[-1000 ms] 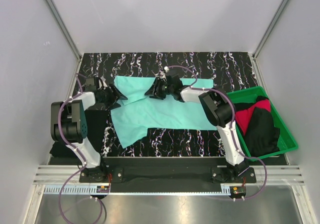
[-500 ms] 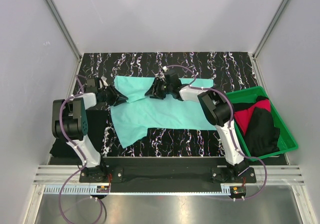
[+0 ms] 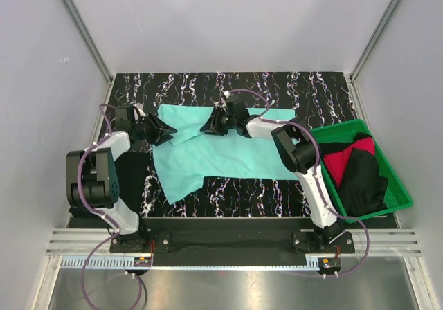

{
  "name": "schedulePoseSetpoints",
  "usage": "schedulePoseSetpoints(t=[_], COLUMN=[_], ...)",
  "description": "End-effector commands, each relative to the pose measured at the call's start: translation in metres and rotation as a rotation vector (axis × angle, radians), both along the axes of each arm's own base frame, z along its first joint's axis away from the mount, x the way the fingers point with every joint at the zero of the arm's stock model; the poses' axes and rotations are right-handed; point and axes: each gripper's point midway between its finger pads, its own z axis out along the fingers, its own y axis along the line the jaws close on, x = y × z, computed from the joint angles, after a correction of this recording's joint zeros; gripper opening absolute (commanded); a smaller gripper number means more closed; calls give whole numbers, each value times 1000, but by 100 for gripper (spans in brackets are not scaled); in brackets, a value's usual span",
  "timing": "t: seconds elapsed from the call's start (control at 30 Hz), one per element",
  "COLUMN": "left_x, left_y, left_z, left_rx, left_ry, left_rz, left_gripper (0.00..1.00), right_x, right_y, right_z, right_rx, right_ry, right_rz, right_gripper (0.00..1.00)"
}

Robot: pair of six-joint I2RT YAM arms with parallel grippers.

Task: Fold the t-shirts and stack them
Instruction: Fold the tshirt

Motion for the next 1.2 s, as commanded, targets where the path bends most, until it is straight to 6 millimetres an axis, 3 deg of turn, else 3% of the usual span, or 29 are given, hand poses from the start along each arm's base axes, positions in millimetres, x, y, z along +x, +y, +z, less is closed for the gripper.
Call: schedulePoseSetpoints(t=[0.0,0.1,0.23,0.47,0.63,0.77,0.9,1.07,1.17], left_x=[5,-1,-5,13,14,14,17,27,32], left_y=[11,15,17,20,24,25,25,23,19], left_z=[9,-5,-27,-44,-49,-56,-58,-59,-54], left_rx=[81,107,125,126,152,151,141,117,76], left_ry=[-16,26,60,52,59,69,64,58,43], left_rz=[13,8,14,7,19,16,32,37,43], left_gripper=[46,58,61,57,57,57,54,48,31], right_x=[12,15,17,20,25,26,25,21,19], right_y=[13,17,19,19,24,27,26,26,26], right_z=[11,8,8,8,9,8,17,33,36], right_rx=[33,40,43,45,62,70,78,92,93], right_ry=[-28,-20,-17,-23,-33,-27,-27,-24,-15], right_rz=[-4,-10,-22,-38,-32,-31,-32,-33,-15], right_gripper=[40,41,40,30,28,13,3,2,1])
